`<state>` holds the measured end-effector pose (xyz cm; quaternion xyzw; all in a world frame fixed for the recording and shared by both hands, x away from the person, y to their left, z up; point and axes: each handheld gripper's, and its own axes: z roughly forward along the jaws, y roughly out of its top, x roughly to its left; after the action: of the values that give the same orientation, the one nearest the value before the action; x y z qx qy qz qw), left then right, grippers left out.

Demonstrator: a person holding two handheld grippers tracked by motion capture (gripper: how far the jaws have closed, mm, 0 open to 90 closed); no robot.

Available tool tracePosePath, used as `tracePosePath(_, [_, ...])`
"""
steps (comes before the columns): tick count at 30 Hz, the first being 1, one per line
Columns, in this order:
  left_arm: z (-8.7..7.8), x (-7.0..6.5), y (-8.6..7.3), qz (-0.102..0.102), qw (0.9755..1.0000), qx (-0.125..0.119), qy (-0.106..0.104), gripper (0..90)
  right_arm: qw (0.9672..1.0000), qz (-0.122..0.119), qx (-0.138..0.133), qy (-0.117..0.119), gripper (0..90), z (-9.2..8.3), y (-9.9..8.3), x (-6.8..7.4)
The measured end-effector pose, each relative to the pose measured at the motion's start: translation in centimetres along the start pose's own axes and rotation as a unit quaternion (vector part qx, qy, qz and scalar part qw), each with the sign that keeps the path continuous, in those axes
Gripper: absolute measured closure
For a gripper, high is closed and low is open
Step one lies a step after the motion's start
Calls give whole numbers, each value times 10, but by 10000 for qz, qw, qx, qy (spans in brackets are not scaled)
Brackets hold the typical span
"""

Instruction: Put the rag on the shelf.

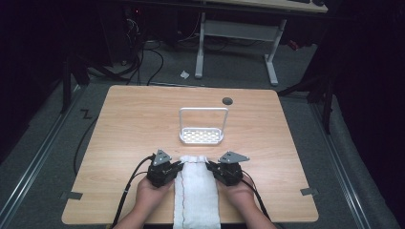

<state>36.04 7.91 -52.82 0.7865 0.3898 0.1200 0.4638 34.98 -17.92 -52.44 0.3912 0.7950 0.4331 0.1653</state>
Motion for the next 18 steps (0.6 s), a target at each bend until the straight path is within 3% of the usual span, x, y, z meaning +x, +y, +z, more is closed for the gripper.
tracePosePath(7, [-7, -2, 3, -27, 9998, -173, -86, 824, 9999, 0, -154, -43, 855, -5, 1, 2])
tracePosePath(13, [-13, -8, 7, 112, 9994, -325, -55, 823, 9996, -85, -247, -75, 856, -11, 3, 4])
tracePosePath(18, [-17, -7, 9, 89, 9992, -384, -9, 824, 9993, -123, -349, -26, 856, -15, 7, 4])
